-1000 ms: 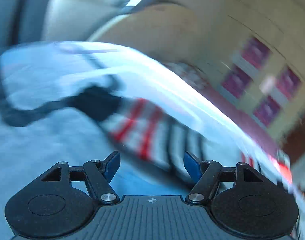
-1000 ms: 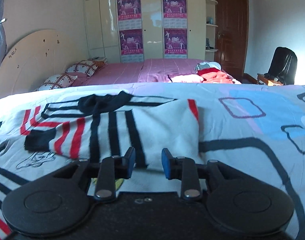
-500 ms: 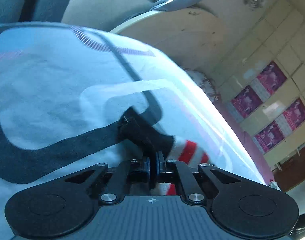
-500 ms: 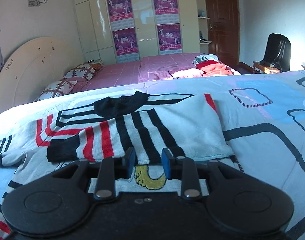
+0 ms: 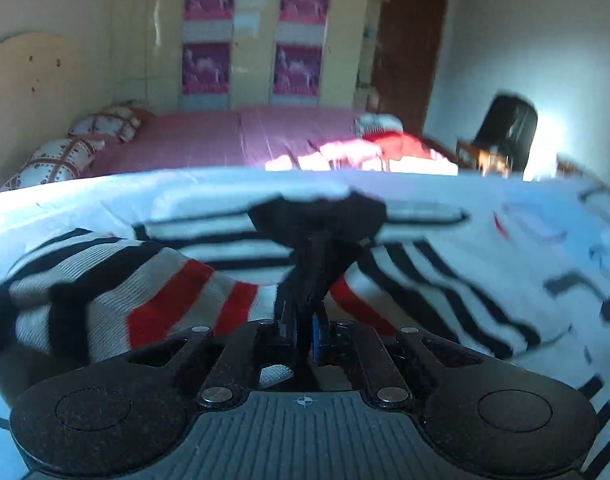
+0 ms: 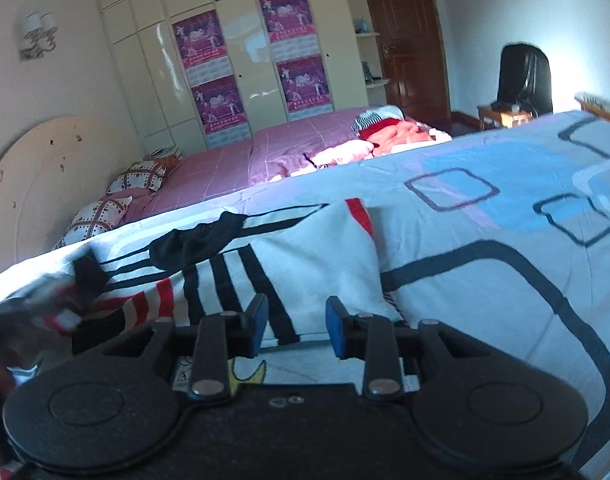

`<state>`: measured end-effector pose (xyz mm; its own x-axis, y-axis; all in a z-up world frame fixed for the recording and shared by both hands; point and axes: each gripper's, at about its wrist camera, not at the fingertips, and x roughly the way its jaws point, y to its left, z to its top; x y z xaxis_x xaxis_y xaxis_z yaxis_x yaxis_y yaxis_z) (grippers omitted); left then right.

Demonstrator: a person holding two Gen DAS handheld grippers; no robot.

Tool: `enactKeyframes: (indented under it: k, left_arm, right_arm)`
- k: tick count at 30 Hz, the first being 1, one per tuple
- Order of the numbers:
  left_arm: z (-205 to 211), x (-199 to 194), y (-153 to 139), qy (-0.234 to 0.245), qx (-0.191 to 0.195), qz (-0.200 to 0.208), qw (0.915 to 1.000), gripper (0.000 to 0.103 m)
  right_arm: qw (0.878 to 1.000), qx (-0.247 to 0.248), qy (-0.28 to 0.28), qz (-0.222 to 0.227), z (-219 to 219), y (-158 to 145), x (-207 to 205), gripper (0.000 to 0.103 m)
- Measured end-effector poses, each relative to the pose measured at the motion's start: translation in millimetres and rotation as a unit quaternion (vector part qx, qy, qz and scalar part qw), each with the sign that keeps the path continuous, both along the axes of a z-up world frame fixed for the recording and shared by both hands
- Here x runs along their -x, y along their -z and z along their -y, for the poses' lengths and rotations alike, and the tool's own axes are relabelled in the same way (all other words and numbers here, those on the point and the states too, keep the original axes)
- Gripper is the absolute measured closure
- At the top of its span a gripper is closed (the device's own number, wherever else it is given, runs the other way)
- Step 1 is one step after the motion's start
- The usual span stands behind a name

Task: Fold small clothes
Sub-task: 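Fold the held sleeve across the sweater body with the left tool, release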

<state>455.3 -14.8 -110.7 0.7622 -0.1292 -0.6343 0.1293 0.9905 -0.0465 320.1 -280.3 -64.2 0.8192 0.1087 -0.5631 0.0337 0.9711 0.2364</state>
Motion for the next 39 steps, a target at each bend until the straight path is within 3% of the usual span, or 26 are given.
enactKeyframes:
  k: [1, 3, 5, 9, 11, 14, 17, 18, 19, 20, 21, 23, 24, 26, 27, 29, 30, 32, 35, 39]
  left_arm:
    - [13.4, 10.0, 0.7, 0.004, -0.009, 0.014, 0.9999, 0.098]
    - [10.2, 32.6, -5.8, -0.011, 0.010, 0.034, 0.9993, 0.098]
    - [-7.9, 58.1, -15.1, -0.049, 0.026, 0.052, 0.9971, 0.098]
    - [-63.6, 103.9, -16.0, -0.127, -0.022, 0.091, 0.9874, 0.098]
    - [-88.8, 112.6, -7.2, -0.157, -0.043, 0.086, 0.9829, 0.098]
    - [-121.6, 108.6, 7.2, -0.183, -0.044, 0.062, 0.9802, 0.098]
    - [-133.3, 95.5, 15.8, -0.186, -0.043, 0.045, 0.9805, 0.098]
    - [-134.8, 90.9, 17.3, -0.184, -0.041, 0.043, 0.9811, 0.092]
    - [-134.1, 84.1, 21.6, -0.183, -0.047, 0.038, 0.9812, 0.081]
    - [-133.5, 79.5, 25.9, -0.185, -0.056, 0.035, 0.9805, 0.041]
    - [-130.3, 73.9, 31.2, -0.188, -0.066, 0.039, 0.9791, 0.024]
    - [-131.2, 66.9, 38.1, -0.177, -0.063, 0.029, 0.9817, 0.029]
    - [-131.6, 66.5, 39.3, -0.170, -0.056, 0.025, 0.9835, 0.050]
    - [-133.5, 65.5, 41.2, -0.161, -0.036, 0.018, 0.9862, 0.076]
    - [-133.3, 64.4, 41.9, -0.161, -0.033, 0.018, 0.9862, 0.083]
    - [-133.0, 62.4, 44.5, -0.163, -0.030, 0.019, 0.9860, 0.084]
    - [-132.9, 61.5, 45.1, -0.161, -0.030, 0.019, 0.9863, 0.084]
    - [-131.0, 63.2, 40.1, -0.159, -0.031, 0.031, 0.9863, 0.084]
    - [-126.7, 57.7, 40.1, -0.154, -0.051, 0.023, 0.9864, 0.084]
    - [-147.3, 59.2, 42.4, -0.175, 0.014, 0.015, 0.9844, 0.084]
  right_arm:
    - [1.000, -0.009, 0.000, -0.003, 4.3, -0.3, -1.0, 0.056]
    - [1.000, -0.025, -0.006, 0.003, 9.5, -1.7, 0.0, 0.050]
    - [0.999, -0.050, -0.017, 0.005, 8.0, 0.6, -2.5, 0.050]
    - [0.989, -0.133, -0.057, -0.017, -16.3, 13.6, -20.9, 0.053]
    - [0.979, -0.183, -0.083, -0.034, -38.8, 21.5, -35.3, 0.052]
    - [0.960, -0.247, -0.102, -0.084, -71.7, 41.8, -64.9, 0.051]
    - [0.955, -0.253, -0.102, -0.119, -98.7, 58.5, -93.0, 0.050]
    - [0.955, -0.251, -0.097, -0.123, -104.1, 62.1, -100.3, 0.059]
    - [0.959, -0.241, -0.090, -0.121, -107.9, 62.9, -105.5, 0.090]
    - [0.966, -0.214, -0.087, -0.118, -111.8, 61.6, -109.9, 0.094]
    - [0.972, -0.184, -0.089, -0.118, -115.7, 58.1, -112.6, 0.096]
    - [0.980, -0.146, -0.105, -0.080, -115.5, 40.9, -106.0, 0.096]
    - [0.985, -0.126, -0.110, -0.051, -111.9, 28.7, -99.0, 0.097]
    - [0.991, -0.075, -0.110, 0.019, -93.7, 3.2, -78.7, 0.097]
    - [0.992, -0.056, -0.104, 0.044, -83.8, -4.8, -69.8, 0.096]
    - [0.994, -0.018, -0.084, 0.064, -61.1, -6.2, -61.7, 0.096]
    - [0.996, -0.004, -0.076, 0.038, -52.0, 3.6, -68.1, 0.096]
    - [0.997, -0.031, -0.071, -0.010, -36.2, 23.1, -79.3, 0.096]
    - [0.996, -0.027, -0.081, -0.005, -38.9, 31.2, -75.9, 0.096]
    - [0.996, -0.046, -0.080, 0.008, -39.3, 30.6, -65.7, 0.096]
